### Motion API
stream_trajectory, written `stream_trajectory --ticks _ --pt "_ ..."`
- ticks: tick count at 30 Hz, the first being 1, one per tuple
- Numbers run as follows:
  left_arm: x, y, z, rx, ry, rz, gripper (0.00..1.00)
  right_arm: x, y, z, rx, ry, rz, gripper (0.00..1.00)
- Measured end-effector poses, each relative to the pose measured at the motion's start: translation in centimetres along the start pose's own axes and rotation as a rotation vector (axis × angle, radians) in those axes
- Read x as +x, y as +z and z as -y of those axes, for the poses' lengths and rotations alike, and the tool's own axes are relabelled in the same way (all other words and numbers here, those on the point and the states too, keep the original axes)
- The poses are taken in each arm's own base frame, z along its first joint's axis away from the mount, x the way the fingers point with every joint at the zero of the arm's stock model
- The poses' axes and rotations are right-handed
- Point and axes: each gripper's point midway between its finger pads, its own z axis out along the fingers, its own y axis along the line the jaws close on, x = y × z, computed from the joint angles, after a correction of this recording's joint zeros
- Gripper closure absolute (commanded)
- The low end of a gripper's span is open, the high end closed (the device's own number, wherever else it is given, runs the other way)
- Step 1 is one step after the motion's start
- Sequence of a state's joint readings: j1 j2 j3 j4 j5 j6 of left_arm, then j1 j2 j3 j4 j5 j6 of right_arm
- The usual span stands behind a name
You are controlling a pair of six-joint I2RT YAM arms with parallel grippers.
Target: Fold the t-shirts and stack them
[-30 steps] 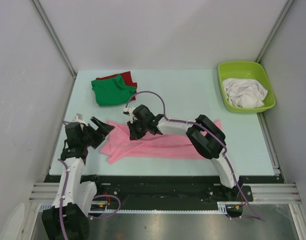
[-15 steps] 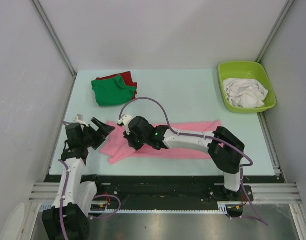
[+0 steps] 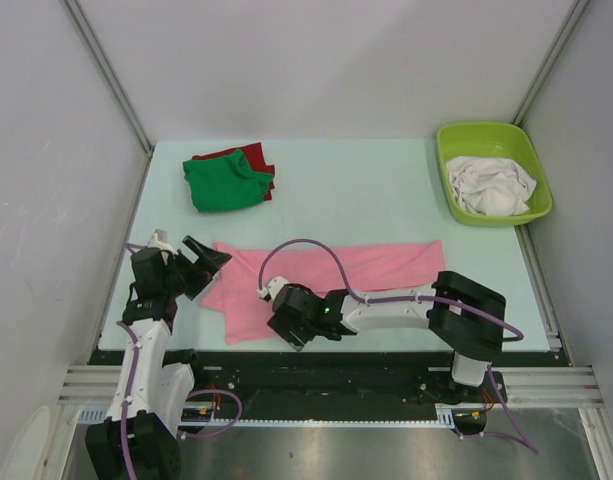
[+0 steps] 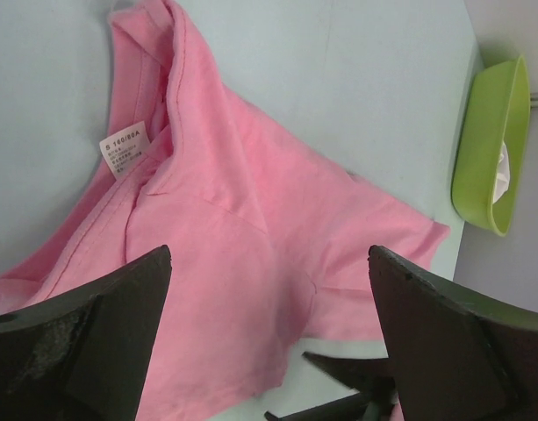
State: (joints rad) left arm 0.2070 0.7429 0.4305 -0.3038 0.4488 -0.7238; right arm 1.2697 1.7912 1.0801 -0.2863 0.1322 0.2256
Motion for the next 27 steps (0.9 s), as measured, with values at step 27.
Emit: stream_trajectory --ticks 27 --pt "-2.2 6.0 -4.8 -0.176 -0.105 0.011 0.13 -15.4 -0.4 14.9 0.124 0.386 0.339 0.01"
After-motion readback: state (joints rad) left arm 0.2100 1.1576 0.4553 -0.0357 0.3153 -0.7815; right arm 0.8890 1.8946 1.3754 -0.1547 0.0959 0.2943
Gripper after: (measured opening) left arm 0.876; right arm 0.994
